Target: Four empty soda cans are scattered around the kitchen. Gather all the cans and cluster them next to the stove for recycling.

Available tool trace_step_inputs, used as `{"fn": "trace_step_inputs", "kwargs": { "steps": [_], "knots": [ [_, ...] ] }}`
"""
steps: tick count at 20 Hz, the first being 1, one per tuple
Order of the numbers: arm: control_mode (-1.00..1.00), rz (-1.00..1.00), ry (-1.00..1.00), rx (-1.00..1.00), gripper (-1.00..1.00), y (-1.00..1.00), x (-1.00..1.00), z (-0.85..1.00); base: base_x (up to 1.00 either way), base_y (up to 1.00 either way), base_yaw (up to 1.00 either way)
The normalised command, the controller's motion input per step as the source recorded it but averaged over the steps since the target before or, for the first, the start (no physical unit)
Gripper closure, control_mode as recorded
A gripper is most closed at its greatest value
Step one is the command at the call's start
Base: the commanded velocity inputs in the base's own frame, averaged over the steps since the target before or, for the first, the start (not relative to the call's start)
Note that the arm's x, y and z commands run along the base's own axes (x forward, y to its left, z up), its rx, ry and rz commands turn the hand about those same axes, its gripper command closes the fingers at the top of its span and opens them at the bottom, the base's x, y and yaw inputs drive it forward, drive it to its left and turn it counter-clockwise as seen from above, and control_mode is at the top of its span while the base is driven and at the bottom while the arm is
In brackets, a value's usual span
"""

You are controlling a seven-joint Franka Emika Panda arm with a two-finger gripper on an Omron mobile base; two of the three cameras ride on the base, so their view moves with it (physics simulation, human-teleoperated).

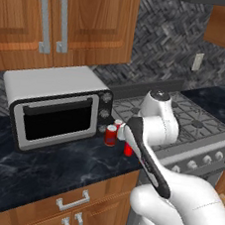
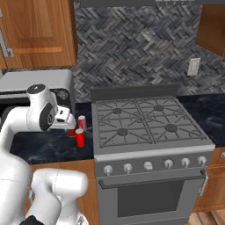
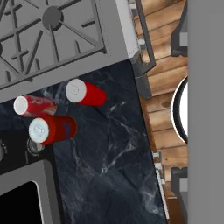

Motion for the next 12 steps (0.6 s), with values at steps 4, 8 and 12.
{"fn": "trace_step_inputs", "kwargs": {
  "steps": [4, 8, 12],
  "knots": [
    [-1.00, 0.00, -0.06, 0.01, -1.00, -0.38, -0.78, 0.14, 0.00, 0.00, 0.00],
    [-1.00, 0.00, -0.08, 0.01, -1.00, -0.39, -0.80, 0.13, 0.00, 0.00, 0.00],
    [-1.00, 0.00, -0.07, 0.01, -1.00, -0.28, -0.66, 0.05, 0.00, 0.00, 0.00]
  ]
}}
